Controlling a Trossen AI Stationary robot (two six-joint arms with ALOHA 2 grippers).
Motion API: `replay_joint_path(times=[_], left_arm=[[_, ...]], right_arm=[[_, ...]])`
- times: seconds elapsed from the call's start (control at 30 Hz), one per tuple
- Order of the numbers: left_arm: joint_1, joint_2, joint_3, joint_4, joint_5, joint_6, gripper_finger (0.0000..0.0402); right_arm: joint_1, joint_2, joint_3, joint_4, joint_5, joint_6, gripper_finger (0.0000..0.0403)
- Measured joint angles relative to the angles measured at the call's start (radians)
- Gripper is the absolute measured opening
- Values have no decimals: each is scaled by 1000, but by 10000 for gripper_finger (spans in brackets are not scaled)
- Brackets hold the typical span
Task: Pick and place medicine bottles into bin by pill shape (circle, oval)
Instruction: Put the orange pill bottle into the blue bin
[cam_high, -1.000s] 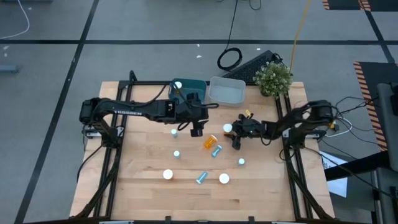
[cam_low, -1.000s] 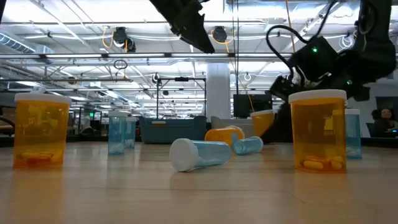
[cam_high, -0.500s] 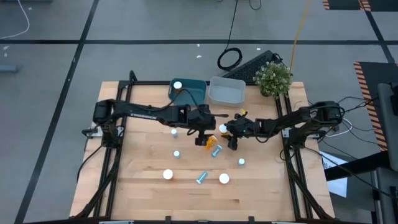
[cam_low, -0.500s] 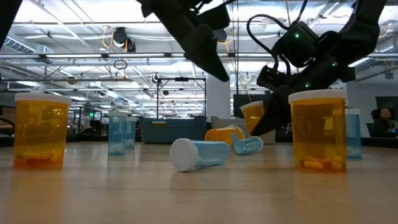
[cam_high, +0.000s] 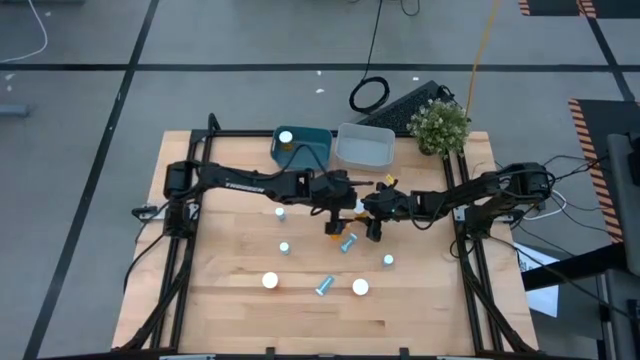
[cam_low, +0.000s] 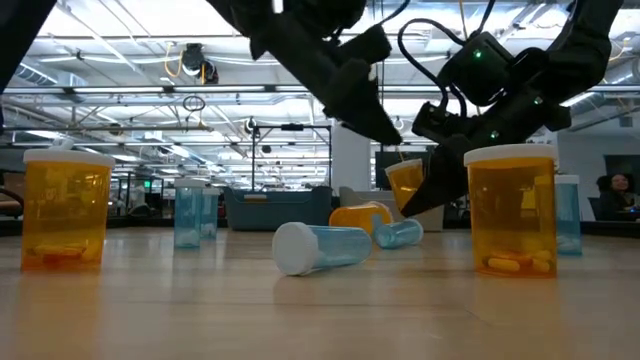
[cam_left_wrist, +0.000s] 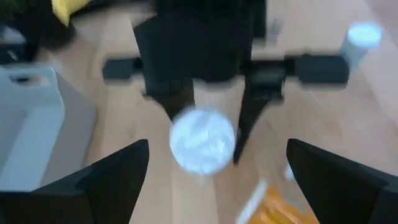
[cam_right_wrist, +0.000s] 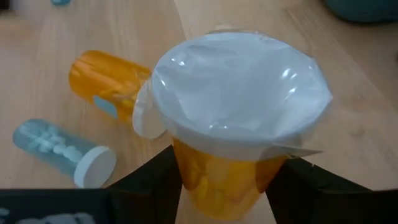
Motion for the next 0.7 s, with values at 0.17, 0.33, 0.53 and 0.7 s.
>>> replay_joint_path(times=[0.17, 0.33, 0.53, 0.7], left_arm=[[20, 40, -5, 33, 18, -2, 383], [29, 70, -4, 77, 21, -1, 383], [29, 83, -1, 123, 51, -1, 383], [26, 86, -1, 122, 51, -1, 381]], right_arm=[[0, 0, 0, 15, 1, -9, 185], [0, 0, 0, 22, 0, -26, 186], [0, 0, 0, 23, 1, -32, 185], [0, 0, 0, 24, 2, -33, 186]])
